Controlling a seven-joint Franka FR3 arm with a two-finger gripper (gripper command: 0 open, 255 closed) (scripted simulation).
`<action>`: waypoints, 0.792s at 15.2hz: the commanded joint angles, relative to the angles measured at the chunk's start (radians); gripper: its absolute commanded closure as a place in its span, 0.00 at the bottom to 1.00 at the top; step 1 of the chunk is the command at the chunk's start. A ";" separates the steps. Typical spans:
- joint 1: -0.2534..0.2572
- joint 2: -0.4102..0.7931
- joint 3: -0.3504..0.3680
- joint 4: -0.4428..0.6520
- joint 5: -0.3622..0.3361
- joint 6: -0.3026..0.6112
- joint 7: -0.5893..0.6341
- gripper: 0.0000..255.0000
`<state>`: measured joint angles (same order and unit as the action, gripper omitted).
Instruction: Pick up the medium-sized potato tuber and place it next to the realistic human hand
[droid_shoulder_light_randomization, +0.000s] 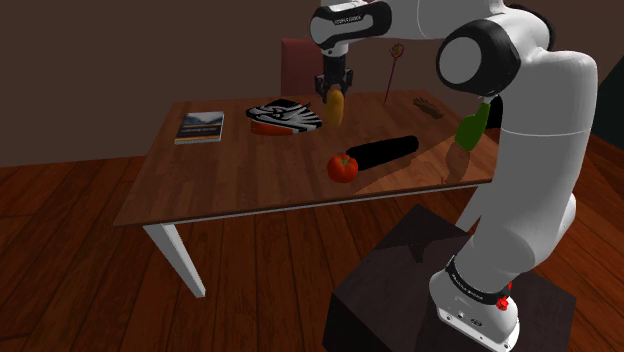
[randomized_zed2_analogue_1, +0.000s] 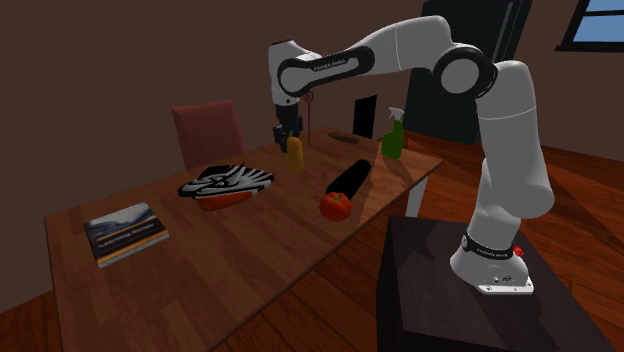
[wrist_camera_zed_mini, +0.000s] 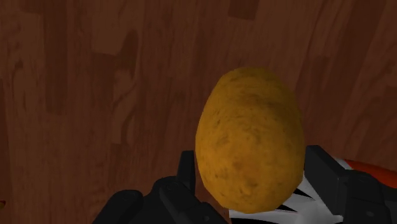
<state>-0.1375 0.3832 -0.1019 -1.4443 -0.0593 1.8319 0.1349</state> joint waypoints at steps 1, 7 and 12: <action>-0.023 -0.004 -0.010 -0.002 0.004 0.000 -0.033 1.00; -0.112 0.007 -0.046 0.011 0.021 0.008 -0.160 1.00; -0.191 0.044 -0.073 0.063 0.040 0.001 -0.265 1.00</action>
<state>-0.3113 0.4233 -0.1695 -1.3869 -0.0232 1.8327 -0.1063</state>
